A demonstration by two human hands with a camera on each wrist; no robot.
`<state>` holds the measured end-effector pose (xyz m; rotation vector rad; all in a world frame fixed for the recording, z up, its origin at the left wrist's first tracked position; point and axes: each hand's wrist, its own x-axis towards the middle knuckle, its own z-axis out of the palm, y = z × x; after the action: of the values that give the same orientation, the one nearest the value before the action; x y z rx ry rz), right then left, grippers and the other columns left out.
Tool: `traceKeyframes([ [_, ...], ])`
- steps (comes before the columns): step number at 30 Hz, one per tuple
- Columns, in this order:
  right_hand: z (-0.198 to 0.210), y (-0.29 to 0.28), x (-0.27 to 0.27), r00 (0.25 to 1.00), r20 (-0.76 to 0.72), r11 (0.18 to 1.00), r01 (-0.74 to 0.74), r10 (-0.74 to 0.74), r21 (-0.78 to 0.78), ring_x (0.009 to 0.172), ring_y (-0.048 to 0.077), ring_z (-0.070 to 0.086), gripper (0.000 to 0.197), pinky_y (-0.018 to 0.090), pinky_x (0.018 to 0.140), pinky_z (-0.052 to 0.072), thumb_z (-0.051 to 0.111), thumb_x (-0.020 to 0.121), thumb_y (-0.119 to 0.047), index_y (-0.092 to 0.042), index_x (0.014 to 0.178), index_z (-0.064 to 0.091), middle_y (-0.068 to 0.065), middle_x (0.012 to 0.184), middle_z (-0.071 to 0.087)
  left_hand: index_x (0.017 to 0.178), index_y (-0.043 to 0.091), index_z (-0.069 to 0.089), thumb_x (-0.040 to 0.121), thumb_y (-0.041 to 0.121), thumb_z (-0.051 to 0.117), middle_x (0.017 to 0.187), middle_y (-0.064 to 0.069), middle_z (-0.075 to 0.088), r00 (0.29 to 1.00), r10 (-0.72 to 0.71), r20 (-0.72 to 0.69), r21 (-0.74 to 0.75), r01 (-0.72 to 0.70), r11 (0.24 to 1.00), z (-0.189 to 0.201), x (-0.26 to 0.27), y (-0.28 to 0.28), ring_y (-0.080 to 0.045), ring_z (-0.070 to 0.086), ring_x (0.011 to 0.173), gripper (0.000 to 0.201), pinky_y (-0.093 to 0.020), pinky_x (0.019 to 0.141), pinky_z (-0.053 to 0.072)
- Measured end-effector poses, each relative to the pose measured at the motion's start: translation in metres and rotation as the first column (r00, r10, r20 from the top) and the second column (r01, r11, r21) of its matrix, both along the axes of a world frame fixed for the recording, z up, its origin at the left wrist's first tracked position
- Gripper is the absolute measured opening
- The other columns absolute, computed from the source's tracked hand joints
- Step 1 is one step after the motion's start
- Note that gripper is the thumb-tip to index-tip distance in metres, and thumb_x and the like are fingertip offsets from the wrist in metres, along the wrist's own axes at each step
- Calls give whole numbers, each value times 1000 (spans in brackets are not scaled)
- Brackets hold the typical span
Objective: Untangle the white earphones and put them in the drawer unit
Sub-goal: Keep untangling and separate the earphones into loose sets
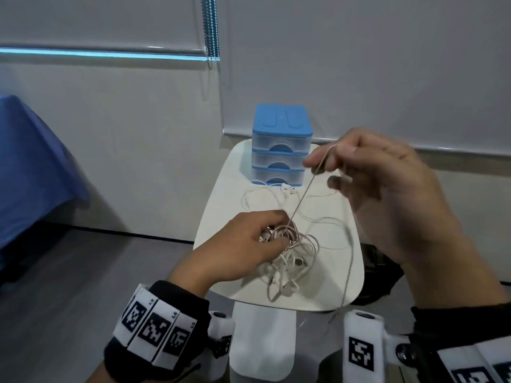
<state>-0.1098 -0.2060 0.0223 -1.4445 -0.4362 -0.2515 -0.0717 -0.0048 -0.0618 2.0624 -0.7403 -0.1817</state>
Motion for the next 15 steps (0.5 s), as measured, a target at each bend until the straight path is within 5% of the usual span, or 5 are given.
traceKeyframes([
  [4,7,-7,0,996,-48,976,83,-75,203,71,19,64,25,30,71,47,44,100,-14,-15,76,48,2,69,63,89,27,65,100,17,63,77,10,62,999,4,-52,-53,-7,999,5,-1,4,-8,53,69,15,-21,66,43],
  [7,-3,-7,3,970,-141,938,228,-196,263,51,13,40,30,27,54,39,51,99,-11,-17,71,41,-2,59,37,88,25,67,100,20,66,68,15,57,998,41,-57,-87,-46,995,8,0,8,-6,49,61,13,-15,60,39],
  [11,-37,-10,1,928,-166,941,317,-333,-115,54,15,31,24,23,49,32,66,97,-12,-21,91,45,0,64,37,87,18,67,98,19,68,60,16,55,987,125,-101,-85,-134,987,1,-2,8,-5,47,54,11,-12,50,36],
  [15,-62,-11,0,929,-145,834,225,-339,-504,54,13,33,35,30,56,33,78,88,-25,-35,109,52,-3,62,36,87,20,68,96,21,70,68,11,62,978,168,-125,-75,-178,981,-9,-5,4,-7,53,60,9,-24,63,42],
])
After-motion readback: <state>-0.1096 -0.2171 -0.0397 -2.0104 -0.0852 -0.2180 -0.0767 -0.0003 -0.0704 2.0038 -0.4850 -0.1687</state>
